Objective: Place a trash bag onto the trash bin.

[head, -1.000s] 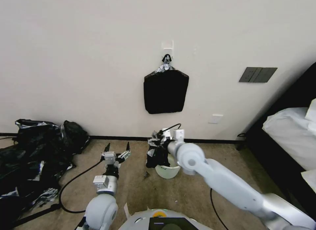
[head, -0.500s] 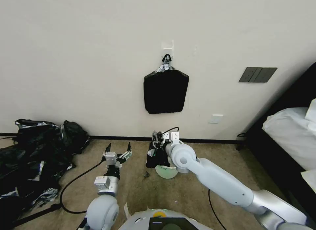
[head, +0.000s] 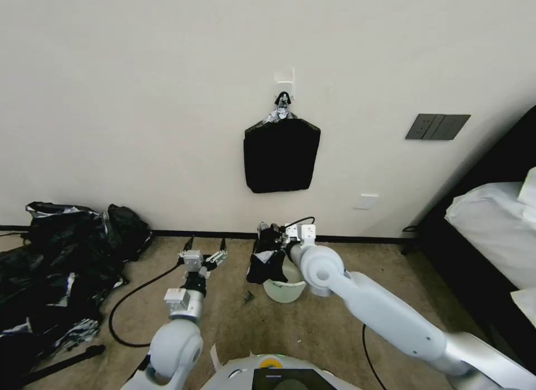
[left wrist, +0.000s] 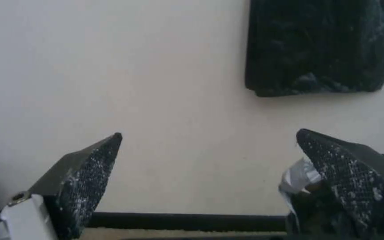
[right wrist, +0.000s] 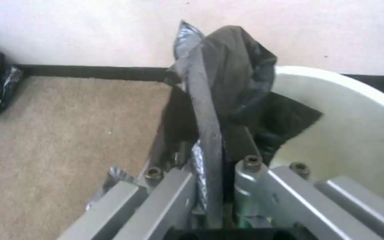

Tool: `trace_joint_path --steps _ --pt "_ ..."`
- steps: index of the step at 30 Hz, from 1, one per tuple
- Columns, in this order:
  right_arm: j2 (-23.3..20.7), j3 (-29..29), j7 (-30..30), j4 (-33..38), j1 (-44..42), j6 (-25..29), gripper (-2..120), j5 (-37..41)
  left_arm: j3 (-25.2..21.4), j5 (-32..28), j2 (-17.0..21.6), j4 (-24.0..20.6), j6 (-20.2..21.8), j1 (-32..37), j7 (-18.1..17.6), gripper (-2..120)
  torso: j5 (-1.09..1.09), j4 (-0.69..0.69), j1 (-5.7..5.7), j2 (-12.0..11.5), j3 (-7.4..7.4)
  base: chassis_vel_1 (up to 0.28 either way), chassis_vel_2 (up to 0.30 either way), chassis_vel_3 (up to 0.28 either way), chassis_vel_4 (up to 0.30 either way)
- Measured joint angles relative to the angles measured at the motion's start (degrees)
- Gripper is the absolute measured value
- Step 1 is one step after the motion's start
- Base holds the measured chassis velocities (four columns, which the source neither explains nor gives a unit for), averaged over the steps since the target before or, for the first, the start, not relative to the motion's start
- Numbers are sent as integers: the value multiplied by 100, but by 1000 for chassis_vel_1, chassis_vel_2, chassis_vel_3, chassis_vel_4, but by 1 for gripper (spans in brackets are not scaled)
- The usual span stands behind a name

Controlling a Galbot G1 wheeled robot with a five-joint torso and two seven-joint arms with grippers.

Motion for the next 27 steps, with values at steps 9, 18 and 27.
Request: trace_joint_path --steps 9,18,27 --pt "-215 345 100 272 -292 102 0 -45 426 -344 91 448 592 -1001 141 100 -1 1 0 0 0 0 0 0 0" --pt "-199 362 129 311 -371 133 0 -34 881 -1087 186 873 1627 -1870 643 100 0 2 0 0 0 0 0 0 0" --pt "-75 364 127 238 -432 181 0 -57 1445 -1448 116 1596 2230 -2507 723 100 -1 2 0 0 0 0 0 0 0"
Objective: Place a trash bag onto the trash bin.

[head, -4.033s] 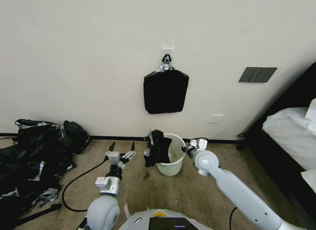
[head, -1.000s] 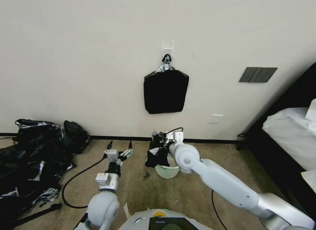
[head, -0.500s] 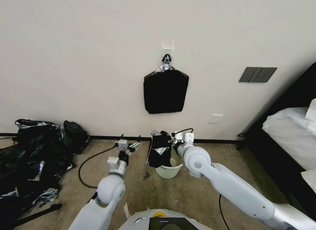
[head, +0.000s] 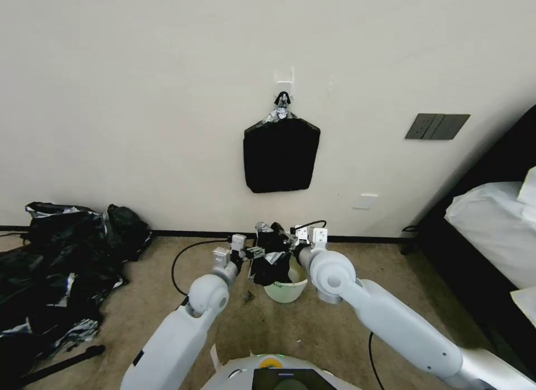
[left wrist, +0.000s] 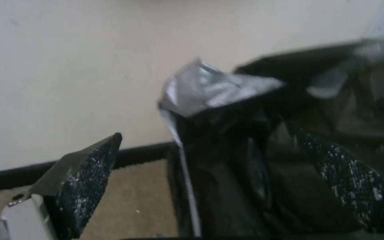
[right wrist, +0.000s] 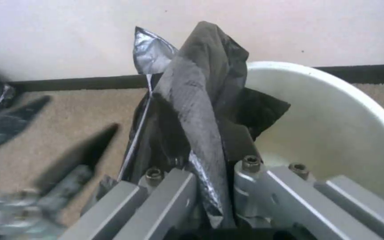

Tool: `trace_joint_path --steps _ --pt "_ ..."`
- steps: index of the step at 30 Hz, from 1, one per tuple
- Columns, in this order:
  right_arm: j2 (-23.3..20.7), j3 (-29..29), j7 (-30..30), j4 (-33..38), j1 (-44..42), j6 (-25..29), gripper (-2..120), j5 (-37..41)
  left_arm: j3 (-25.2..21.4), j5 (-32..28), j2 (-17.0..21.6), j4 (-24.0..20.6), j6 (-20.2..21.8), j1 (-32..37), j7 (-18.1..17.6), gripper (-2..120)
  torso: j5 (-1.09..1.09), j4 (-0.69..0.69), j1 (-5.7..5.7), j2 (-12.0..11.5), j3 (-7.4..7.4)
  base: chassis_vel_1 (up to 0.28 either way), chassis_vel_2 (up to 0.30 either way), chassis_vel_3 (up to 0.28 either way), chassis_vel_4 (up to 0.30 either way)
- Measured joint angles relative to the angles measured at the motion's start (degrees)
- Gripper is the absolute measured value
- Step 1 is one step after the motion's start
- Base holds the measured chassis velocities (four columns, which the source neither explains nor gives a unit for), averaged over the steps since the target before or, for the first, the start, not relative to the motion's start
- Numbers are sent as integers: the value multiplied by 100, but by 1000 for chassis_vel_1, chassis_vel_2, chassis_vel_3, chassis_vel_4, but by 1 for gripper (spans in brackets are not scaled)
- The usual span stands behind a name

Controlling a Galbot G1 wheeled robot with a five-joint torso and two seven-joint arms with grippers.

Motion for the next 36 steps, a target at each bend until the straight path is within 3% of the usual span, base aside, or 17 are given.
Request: trace_joint_path --steps 9,16,36 --pt "-7 29 4 -22 -23 49 0 -10 224 -84 -151 316 197 -204 21 100 1 0 -1 0 0 0 0 0 0" --pt "-56 105 159 55 -65 138 0 10 319 1 -371 914 287 -362 9 100 0 0 0 0 0 0 0 0 0" --pt "-421 381 293 456 -420 175 0 26 175 226 -303 892 271 -227 -181 100 0 0 0 0 0 0 0 0 0"
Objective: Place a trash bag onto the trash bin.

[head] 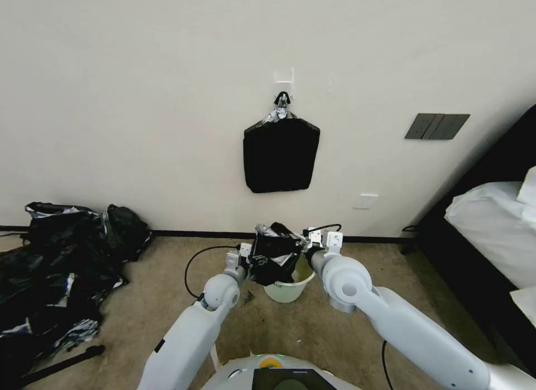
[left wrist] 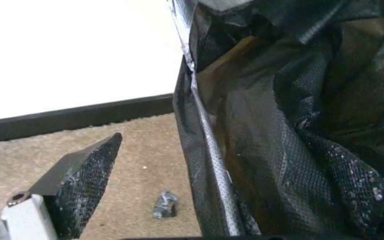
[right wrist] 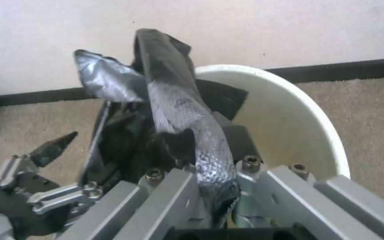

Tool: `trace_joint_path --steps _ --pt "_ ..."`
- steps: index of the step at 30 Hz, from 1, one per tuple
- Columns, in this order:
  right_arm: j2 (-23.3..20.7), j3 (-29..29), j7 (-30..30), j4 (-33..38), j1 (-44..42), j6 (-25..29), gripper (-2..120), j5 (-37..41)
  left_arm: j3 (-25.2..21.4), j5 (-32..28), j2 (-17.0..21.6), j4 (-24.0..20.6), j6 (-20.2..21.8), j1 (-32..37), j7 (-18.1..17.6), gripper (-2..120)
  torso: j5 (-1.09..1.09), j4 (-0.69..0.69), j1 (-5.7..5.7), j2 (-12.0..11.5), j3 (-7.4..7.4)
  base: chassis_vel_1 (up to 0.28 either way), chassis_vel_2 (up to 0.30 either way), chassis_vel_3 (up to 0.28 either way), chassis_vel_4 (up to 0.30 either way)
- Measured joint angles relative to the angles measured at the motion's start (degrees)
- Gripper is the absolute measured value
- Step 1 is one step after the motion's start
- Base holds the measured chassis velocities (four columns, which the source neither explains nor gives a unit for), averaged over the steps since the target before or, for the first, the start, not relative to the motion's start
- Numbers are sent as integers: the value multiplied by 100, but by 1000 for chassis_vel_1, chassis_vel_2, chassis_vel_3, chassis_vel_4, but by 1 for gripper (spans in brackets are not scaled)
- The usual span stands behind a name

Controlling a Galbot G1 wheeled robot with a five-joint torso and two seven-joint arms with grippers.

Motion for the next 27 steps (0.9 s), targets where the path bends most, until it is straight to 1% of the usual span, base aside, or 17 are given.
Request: trace_joint_path --steps 3,5,7,10,11,13,14,16,18,22,24,27 --pt "3 -4 -1 -2 21 0 0 0 -53 20 52 -103 0 60 -6 100 -1 0 0 0 0 0 0 0 0" --pt "23 -18 -7 -28 42 0 0 0 -86 19 81 -252 -7 98 -5 100 0 1 0 0 0 0 0 0 0" --pt "36 -26 -10 -43 54 -1 0 0 -85 16 83 -318 -10 104 -6 100 0 1 0 0 0 0 0 0 0" --pt "61 -50 -20 -63 80 -4 0 1 -16 19 84 -533 -10 87 -45 100 0 0 0 0 0 0 0 0 0" --pt "61 -50 -20 -63 80 -4 0 1 -16 19 84 -533 -10 87 -45 100 0 0 0 0 0 0 0 0 0" --pt "72 -55 -24 -66 87 -5 0 3 39 55 87 -658 43 60 -151 100 0 0 0 0 0 0 0 0 0" --pt "82 -60 -27 -66 87 -6 0 7 79 76 97 -776 186 43 -276 100 0 0 0 0 0 0 0 0 0" --pt "89 -65 -30 -67 87 -6 0 8 99 79 108 -845 245 40 -346 100 0 0 0 0 0 0 0 0 0" --pt "106 -73 -34 -75 80 -8 0 9 141 77 126 -1006 412 29 -532 100 0 0 0 0 0 0 0 0 0" --pt "118 -76 -40 -85 71 -17 0 13 203 -51 117 -1017 459 -73 -562 100 0 1 0 0 0 0 0 0 0" --pt "109 -76 -75 -70 68 -60 0 75 287 -85 67 -877 448 -231 -533 100 0 0 0 0 0 0 0 0 0" --pt "80 -75 -187 -55 66 -112 0 100 362 -97 18 -785 447 -348 -513 100 0 -1 0 0 0 0 0 0 0"
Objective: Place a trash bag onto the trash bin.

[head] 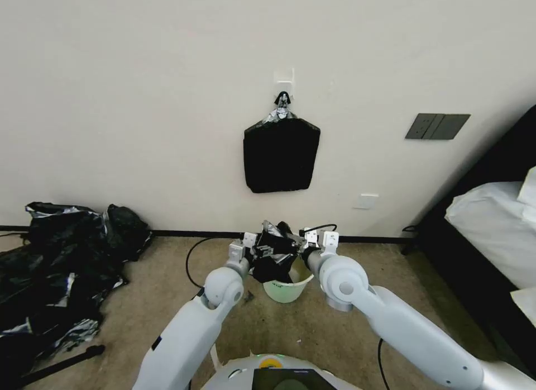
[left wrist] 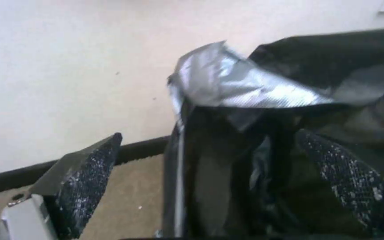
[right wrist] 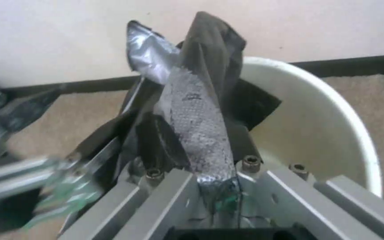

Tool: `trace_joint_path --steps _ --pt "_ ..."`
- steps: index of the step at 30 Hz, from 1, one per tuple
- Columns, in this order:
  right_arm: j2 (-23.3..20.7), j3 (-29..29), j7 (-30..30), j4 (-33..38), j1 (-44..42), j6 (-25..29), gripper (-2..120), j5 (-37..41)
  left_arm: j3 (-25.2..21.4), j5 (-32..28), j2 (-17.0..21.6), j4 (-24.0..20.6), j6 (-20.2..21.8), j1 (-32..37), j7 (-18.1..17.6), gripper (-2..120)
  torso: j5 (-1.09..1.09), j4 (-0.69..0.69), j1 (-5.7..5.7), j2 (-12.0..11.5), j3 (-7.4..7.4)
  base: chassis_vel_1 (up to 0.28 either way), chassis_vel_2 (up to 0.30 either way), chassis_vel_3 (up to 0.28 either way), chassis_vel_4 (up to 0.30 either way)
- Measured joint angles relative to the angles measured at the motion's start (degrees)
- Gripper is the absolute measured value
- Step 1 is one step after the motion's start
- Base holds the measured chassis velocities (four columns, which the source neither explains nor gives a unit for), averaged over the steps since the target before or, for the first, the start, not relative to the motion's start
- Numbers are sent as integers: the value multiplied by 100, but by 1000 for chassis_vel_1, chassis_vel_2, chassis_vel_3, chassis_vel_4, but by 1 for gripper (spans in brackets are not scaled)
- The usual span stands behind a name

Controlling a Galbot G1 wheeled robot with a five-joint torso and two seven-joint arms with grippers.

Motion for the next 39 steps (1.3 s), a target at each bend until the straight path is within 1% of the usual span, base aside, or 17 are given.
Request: trace_joint_path --steps 8,14,20,27,30,33,34,36,38,39 --pt "-16 -38 -264 -50 94 -36 0 -17 122 -9 -130 304 15 -108 91 100 0 0 0 0 0 0 0 0 0" --pt "-14 -40 -284 -83 124 -34 0 -24 105 -71 -141 495 49 -81 201 100 1 2 0 0 0 0 0 0 0" --pt "-20 -61 -287 -47 122 -47 0 -23 102 -130 -265 803 87 -94 307 100 0 1 0 0 0 0 0 0 0" --pt "-43 -52 -287 -46 121 -50 0 -23 104 -136 -352 924 202 -47 290 100 0 1 0 0 0 0 0 0 0" --pt "-41 -48 -286 -56 121 -52 0 -23 99 -145 -383 972 221 -39 222 100 0 1 0 0 0 0 0 0 0" --pt "-34 -33 -287 -83 123 -54 0 -23 94 -214 -422 1056 232 -25 113 93 0 1 0 0 0 0 0 0 0" --pt "-34 -33 -287 -83 123 -54 0 -23 94 -214 -422 1056 232 -25 113 93 0 1 0 0 0 0 0 0 0" --pt "-38 -25 -287 -89 124 -55 0 -23 89 -227 -453 1108 227 -17 98 82 0 1 0 0 0 0 0 0 0" --pt "-42 -20 -287 -97 124 -56 0 -23 85 -230 -475 1144 220 -20 96 74 1 2 0 0 0 0 0 0 0" --pt "-42 -20 -287 -97 124 -56 0 -23 85 -230 -475 1144 220 -20 96 74 1 2 0 0 0 0 0 0 0"
